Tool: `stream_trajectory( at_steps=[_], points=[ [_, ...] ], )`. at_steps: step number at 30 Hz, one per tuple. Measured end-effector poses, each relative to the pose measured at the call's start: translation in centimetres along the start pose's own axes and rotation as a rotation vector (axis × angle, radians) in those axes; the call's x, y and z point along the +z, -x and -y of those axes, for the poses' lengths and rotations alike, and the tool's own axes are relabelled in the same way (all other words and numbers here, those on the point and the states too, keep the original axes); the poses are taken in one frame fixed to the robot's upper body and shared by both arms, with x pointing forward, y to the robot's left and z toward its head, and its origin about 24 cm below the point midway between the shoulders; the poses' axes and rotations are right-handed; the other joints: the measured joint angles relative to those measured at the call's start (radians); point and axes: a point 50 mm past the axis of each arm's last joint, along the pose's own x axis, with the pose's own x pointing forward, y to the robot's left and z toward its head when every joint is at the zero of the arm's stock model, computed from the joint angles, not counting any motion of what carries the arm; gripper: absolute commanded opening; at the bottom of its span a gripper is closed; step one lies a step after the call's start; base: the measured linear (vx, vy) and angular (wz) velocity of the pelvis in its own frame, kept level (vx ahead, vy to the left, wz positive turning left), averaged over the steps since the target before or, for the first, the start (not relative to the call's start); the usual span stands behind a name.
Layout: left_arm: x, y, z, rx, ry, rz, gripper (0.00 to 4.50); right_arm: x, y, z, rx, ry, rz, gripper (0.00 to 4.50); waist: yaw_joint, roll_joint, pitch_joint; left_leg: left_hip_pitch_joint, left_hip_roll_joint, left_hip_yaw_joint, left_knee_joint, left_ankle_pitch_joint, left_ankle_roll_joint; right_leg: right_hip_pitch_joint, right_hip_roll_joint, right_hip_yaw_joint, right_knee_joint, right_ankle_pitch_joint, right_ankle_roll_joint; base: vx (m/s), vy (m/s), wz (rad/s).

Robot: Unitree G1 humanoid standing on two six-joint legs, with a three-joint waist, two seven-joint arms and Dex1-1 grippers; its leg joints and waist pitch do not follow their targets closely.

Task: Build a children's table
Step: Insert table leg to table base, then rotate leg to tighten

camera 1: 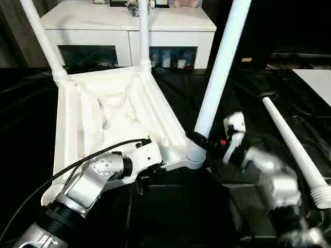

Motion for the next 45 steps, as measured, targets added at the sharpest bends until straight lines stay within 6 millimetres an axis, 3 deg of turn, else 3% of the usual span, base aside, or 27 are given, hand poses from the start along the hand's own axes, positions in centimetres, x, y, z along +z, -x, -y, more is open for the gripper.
stream_trajectory(
  at_steps=[17, 27, 32, 45],
  points=[
    [0.2, -0.2, 0.1, -0.007, -0.004, 0.010, 0.00, -1.2, 1.3, -0.9, -0.075, 0.012, 0.092, 1.85, 0.006, 0.005, 0.002, 0.000, -0.001, 0.000, -0.007, 0.000, 0.000, -0.003, 0.000, 0.000, -0.007, 0.000, 0.001, 0.000, 0.000, 0.00],
    [0.2, -0.2, 0.2, -0.015, -0.004, 0.010, 0.00, -0.2, 1.7, -0.9, 0.084, 0.219, -0.076, 1.85, 0.007, 0.002, -0.002, 0.000, -0.001, 0.001, -0.011, 0.000, 0.000, 0.000, 0.000, 0.000, -0.012, -0.001, 0.001, 0.000, 0.000, 0.00],
    [0.3, -0.3, 0.3, -0.024, -0.006, 0.012, 0.00, 0.4, 1.4, -0.7, 0.122, 0.211, -0.134, 1.84, 0.011, 0.003, -0.004, 0.002, 0.000, 0.001, -0.012, 0.000, 0.000, 0.009, 0.000, -0.001, -0.016, -0.001, 0.001, 0.000, 0.000, 0.00],
    [0.0, -0.1, 0.2, -0.028, -0.003, 0.004, 0.00, 1.0, 0.9, -0.2, 0.157, 0.143, -0.233, 1.84, 0.002, -0.001, -0.006, 0.006, 0.000, 0.001, -0.012, 0.000, 0.000, 0.011, 0.000, -0.001, -0.017, -0.002, 0.003, 0.000, 0.000, 0.00]
  ],
)
